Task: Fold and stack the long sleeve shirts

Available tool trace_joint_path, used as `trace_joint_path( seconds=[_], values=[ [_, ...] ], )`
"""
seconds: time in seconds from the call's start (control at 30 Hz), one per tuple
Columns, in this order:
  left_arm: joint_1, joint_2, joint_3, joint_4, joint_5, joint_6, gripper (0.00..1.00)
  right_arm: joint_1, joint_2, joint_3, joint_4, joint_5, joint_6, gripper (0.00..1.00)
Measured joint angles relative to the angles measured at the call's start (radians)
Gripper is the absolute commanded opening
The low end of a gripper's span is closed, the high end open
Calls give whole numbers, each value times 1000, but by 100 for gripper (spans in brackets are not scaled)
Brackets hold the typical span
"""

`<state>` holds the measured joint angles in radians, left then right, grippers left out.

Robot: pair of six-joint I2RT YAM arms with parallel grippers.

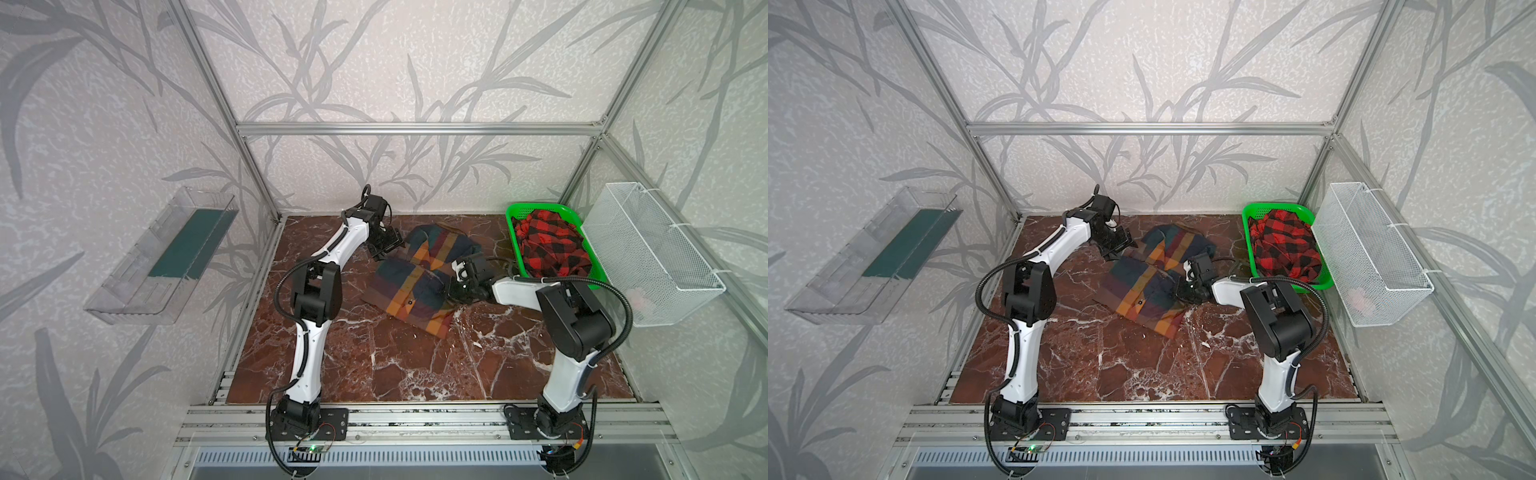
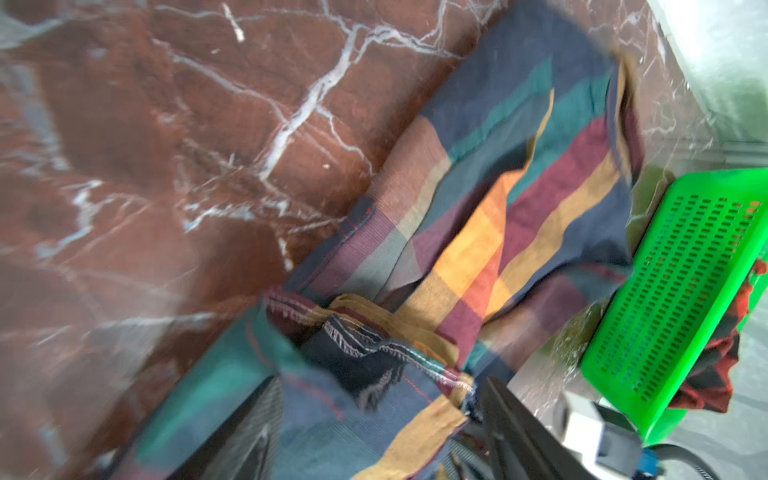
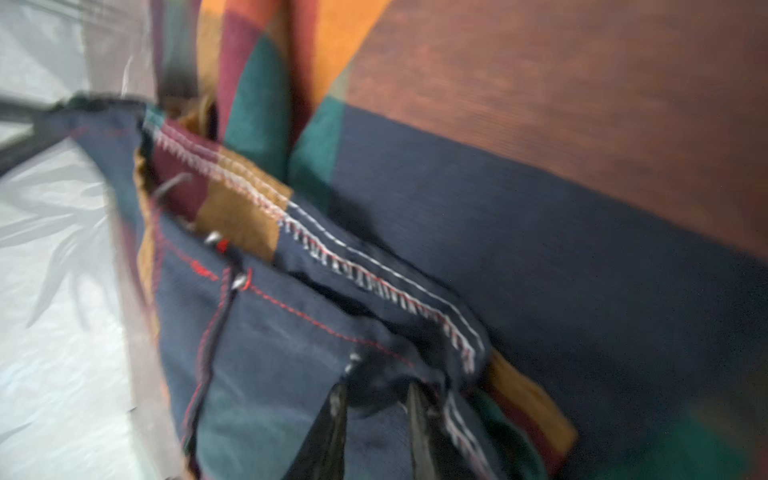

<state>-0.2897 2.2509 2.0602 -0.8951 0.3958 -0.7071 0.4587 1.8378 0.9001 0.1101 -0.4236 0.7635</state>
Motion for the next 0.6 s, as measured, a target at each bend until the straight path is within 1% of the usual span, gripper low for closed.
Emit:
trace_joint_path(
  seconds=[0.07,0.13,0.23,0.3,0.37,0.43,0.53,0.6],
  values=[
    [6,-59,-26,-22,-17,28,77,64,-51,-89,78,5,82,30],
    [19,-166,-103,-32,-42,54,77,169,-90,-153,145,23,163,34],
    [38,-364,-253,-31,-78,76,78,321,-111,-167,164,42,245,40],
    [49,-494,-358,-22,-98,87,78,383,-141,-167,144,39,271,43],
    [52,-614,-478,-5,-113,91,78,394,-201,-158,89,45,272,46],
    [50,-721,-606,2,-126,97,79,386,-284,-123,-2,72,238,47],
    [48,-835,-789,20,-153,98,81,377,-388,-37,-97,127,167,46],
    [48,-890,-901,43,-163,94,82,370,-415,13,-112,135,123,46]
  ],
)
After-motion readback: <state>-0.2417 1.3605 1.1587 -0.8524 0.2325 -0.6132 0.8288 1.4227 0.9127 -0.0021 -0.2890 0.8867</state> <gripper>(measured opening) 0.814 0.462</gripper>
